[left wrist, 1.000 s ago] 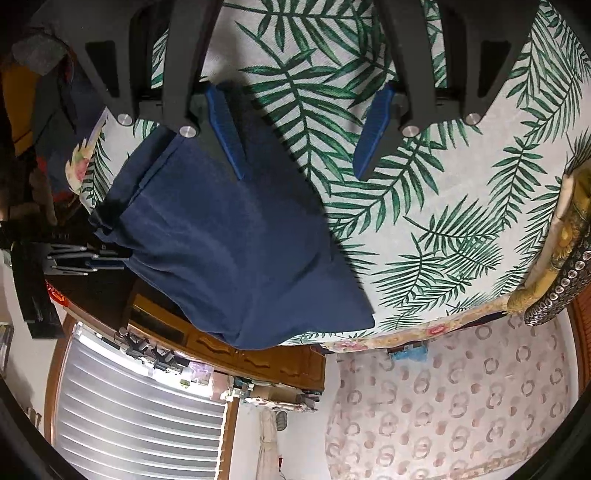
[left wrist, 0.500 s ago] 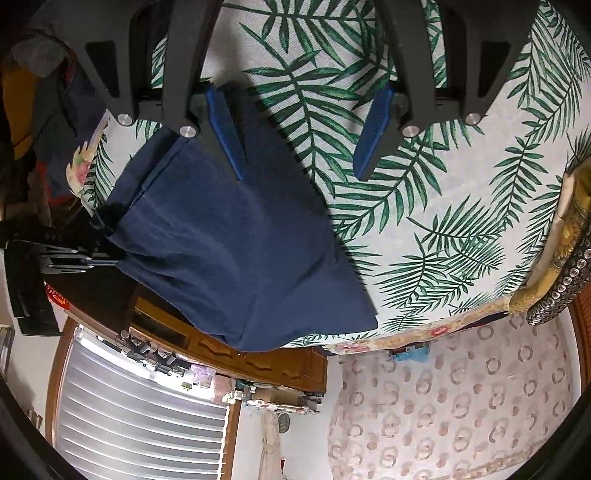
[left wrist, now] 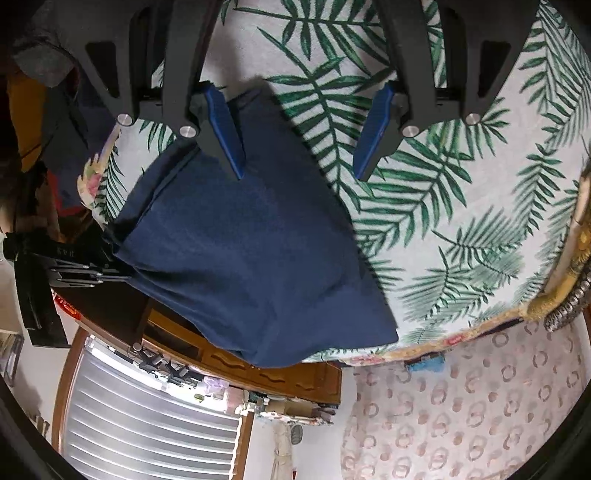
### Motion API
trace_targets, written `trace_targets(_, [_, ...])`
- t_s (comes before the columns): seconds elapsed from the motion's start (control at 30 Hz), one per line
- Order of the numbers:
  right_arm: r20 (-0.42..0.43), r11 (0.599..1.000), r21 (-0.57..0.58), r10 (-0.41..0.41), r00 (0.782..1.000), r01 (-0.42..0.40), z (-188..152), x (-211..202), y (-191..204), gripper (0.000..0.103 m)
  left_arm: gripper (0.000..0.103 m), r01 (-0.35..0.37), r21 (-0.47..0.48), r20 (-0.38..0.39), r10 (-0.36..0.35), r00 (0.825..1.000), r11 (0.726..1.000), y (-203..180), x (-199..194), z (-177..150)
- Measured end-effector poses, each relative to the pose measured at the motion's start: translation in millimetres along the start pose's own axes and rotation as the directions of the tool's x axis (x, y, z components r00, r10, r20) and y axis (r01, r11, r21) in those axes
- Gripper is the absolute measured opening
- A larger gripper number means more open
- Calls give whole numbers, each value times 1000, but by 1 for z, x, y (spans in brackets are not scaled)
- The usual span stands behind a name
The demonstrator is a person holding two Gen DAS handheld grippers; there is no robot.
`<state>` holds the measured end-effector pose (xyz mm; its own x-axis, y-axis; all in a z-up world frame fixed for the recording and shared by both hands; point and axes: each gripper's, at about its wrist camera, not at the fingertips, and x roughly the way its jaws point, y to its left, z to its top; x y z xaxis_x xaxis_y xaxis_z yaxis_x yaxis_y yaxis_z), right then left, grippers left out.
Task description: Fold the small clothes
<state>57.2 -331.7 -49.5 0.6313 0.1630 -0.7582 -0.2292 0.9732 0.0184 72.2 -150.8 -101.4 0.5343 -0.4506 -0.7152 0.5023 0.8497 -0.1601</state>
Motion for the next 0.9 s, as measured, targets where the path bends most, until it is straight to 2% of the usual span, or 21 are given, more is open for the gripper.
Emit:
trace_targets(0.07, [6, 1000, -10, -22, 1000, 22, 1, -3, 1, 7, 60, 37, -14, -8, -37, 999, 999, 1, 0, -2])
trace_targets(0.13, [17, 999, -18, -44, 999, 45, 3, -7, 3, 15, 52, 75, -22, -6, -76, 997, 997, 0, -3, -2])
trace_targets(0.2, [33, 997, -30, -69, 997, 70, 5, -11, 7, 34, 51, 65, -12, -13, -65, 998, 998, -3, -3, -1])
trace_targets(0.27, [49, 997, -31, -63, 997, 64, 7, -15, 9, 36, 50, 75, -14, -22, -75, 997, 997, -4, -2, -3])
trace_targets(0.4, [73, 996, -58, -63, 995, 68, 10, -18, 22, 47, 43, 93, -13, -48, -93, 994, 996, -7, -1, -8])
trace_targets(0.5, [90, 995, -81, -50, 995, 57, 11, -20, 34, 55, 32, 101, 2, -61, -101, 993, 995, -11, -2, -9])
trace_targets(0.53, [92, 995, -86, -40, 995, 48, 12, -19, 36, 56, 19, 112, 1, -68, -112, 991, 994, -11, -2, -8])
trace_targets(0.57, [93, 995, -92, -17, 996, 26, 12, -18, 41, 58, 15, 122, -4, -78, -122, 989, 993, -11, -2, -8])
trace_targets(0.63, [86, 995, -101, 17, 996, -9, 11, -15, 49, 61, 5, 122, 8, -69, -121, 990, 992, -12, -5, -4])
trace_targets(0.77, [58, 989, -132, 70, 996, -61, 6, -5, 68, 64, 4, 139, 14, 20, -139, 990, 990, -16, -27, 18])
trace_targets(0.83, [37, 987, -145, 73, 997, -67, 4, -1, 76, 64, 4, 128, 32, 54, -130, 990, 991, -21, -37, 32])
trace_targets(0.9, [26, 982, -158, 112, 993, -107, 1, 0, 84, 66, 3, 120, 50, 90, -124, 988, 991, -24, -45, 47])
